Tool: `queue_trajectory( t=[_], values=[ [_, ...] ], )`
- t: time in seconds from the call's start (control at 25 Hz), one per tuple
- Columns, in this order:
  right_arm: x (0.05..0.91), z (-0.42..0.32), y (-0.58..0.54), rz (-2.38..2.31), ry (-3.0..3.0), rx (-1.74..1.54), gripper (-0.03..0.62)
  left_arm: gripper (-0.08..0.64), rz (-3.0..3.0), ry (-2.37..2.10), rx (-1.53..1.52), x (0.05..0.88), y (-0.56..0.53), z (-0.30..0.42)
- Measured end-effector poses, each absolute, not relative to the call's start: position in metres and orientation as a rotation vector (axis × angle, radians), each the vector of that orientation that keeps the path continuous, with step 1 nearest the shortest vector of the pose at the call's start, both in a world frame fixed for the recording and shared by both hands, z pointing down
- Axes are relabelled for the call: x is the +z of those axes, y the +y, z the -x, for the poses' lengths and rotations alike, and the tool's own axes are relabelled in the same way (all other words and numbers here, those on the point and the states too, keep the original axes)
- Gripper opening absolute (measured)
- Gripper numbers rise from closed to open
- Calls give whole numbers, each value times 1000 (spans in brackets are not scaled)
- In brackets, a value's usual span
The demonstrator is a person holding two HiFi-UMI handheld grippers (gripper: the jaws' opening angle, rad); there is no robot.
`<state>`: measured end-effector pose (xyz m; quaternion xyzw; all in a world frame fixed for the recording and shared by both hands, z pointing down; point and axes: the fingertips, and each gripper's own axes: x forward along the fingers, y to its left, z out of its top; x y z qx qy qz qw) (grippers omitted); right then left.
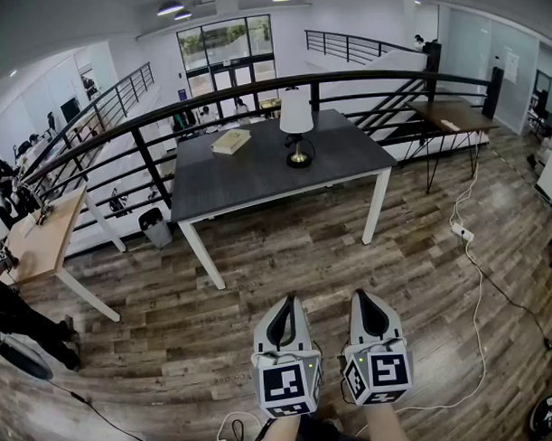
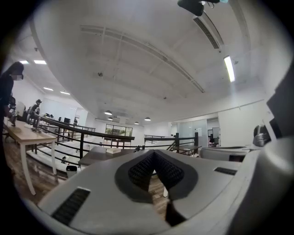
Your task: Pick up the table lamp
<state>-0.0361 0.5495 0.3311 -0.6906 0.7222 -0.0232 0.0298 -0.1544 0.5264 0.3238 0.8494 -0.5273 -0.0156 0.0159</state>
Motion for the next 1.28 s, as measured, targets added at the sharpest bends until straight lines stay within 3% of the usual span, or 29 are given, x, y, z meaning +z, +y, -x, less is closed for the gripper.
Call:
queue_trajectory(
  t=[1.28],
  values=[
    [334,15,559,2092,2232,-113,-8,20,-2592,-1712,-37,325,539,144]
  ],
)
